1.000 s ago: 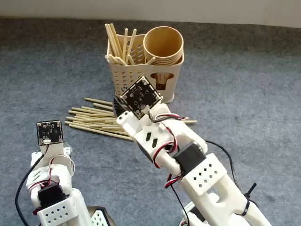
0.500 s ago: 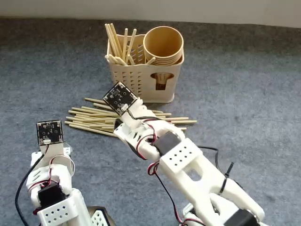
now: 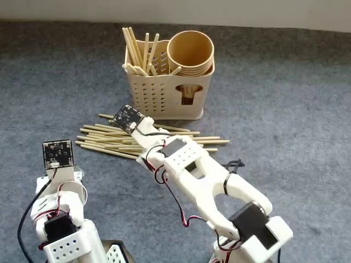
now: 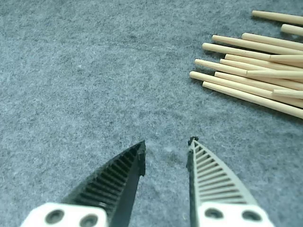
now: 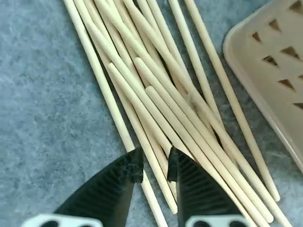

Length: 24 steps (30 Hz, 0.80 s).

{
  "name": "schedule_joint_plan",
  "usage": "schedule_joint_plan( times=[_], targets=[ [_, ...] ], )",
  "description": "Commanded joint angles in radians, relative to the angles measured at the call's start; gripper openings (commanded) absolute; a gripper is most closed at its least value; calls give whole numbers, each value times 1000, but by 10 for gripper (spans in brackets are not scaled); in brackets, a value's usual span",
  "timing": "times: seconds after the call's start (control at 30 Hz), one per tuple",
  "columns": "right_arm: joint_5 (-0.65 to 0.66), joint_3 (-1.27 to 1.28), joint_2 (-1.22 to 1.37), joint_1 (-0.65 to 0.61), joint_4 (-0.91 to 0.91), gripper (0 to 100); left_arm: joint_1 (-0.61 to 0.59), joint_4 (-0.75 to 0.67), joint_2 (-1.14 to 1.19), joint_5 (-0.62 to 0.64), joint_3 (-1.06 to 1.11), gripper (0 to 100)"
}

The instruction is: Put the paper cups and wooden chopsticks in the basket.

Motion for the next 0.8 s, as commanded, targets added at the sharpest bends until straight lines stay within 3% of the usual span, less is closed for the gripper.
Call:
schedule_joint_plan(
  times=[0.0, 0.43, 0.53, 0.6, 0.77],
  targets=[
    [35, -87, 30, 12, 5, 101, -8, -14, -7, 6, 21, 157],
    [38, -145, 179, 13, 5, 98, -8, -14, -7, 6, 21, 157],
    [98, -136, 179, 10, 7, 55, -8, -14, -7, 6, 21, 157],
    [132, -140, 180, 10, 41, 2, -8, -14, -7, 6, 21, 157],
    [141, -145, 174, 7, 142, 5, -8, -14, -7, 6, 21, 157]
  ],
)
